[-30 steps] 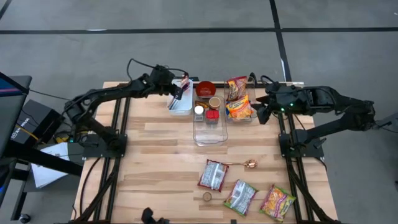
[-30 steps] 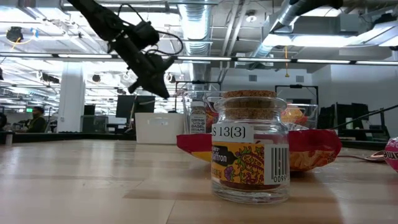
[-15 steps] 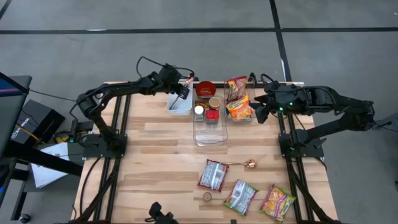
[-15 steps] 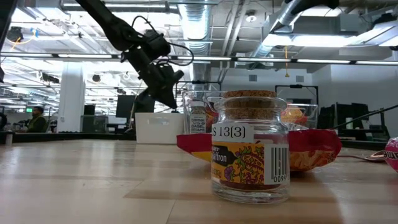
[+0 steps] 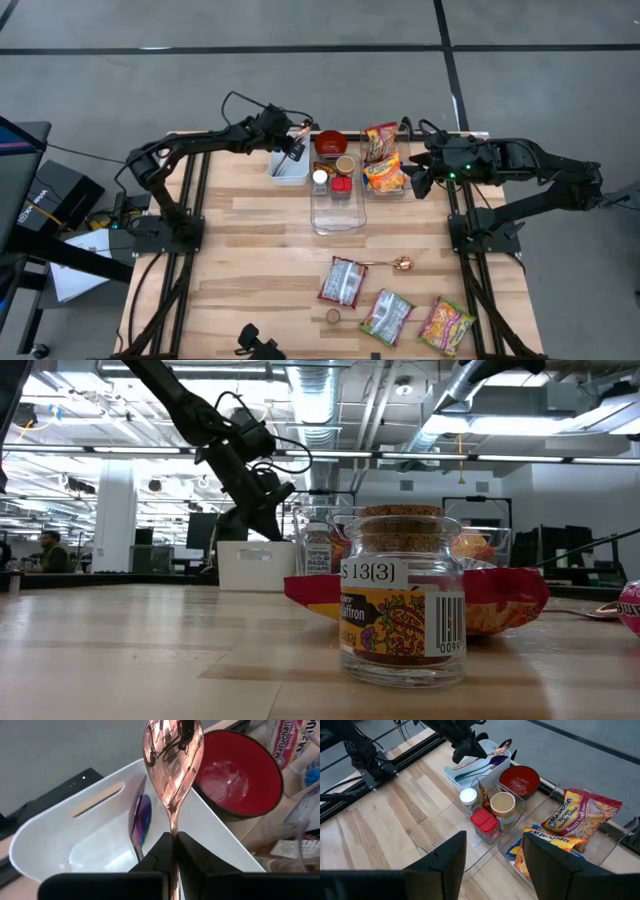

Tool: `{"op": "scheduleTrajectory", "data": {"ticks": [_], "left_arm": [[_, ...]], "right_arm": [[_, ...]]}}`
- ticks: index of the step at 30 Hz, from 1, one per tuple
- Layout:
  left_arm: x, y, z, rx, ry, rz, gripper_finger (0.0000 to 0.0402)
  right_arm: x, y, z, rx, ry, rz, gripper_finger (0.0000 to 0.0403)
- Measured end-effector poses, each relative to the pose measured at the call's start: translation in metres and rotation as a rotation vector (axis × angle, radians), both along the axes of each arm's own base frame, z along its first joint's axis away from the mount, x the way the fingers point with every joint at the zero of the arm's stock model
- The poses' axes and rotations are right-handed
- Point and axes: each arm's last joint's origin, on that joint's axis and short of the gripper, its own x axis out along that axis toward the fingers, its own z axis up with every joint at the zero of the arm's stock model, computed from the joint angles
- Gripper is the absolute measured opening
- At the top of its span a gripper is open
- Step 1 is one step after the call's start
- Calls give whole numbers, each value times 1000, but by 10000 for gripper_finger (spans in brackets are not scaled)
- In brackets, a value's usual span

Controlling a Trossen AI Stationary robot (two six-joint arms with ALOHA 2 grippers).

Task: Pick & Place Food Item
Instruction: Put the left gold spoon into the white bin, then put the gold spoon into the white bin

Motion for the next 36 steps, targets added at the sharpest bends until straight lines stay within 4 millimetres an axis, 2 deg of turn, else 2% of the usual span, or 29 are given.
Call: {"op": "scheduleTrajectory", "data": {"ticks": [14, 28, 32, 36], "left_arm": [[-2, -2, -9, -34, 66, -6, 8], [-1, -2, -9, -64, 29, 44, 11], [-1, -1, -8, -60, 22, 60, 33], [-1, 0, -6, -39, 14, 83, 80]], "right_arm": [[0, 0, -1, 0, 8, -1, 187], [-1, 0, 0, -4, 9, 0, 187], [-1, 0, 0, -4, 9, 1, 187], [-1, 0, 0, -3, 9, 1, 187]]}}
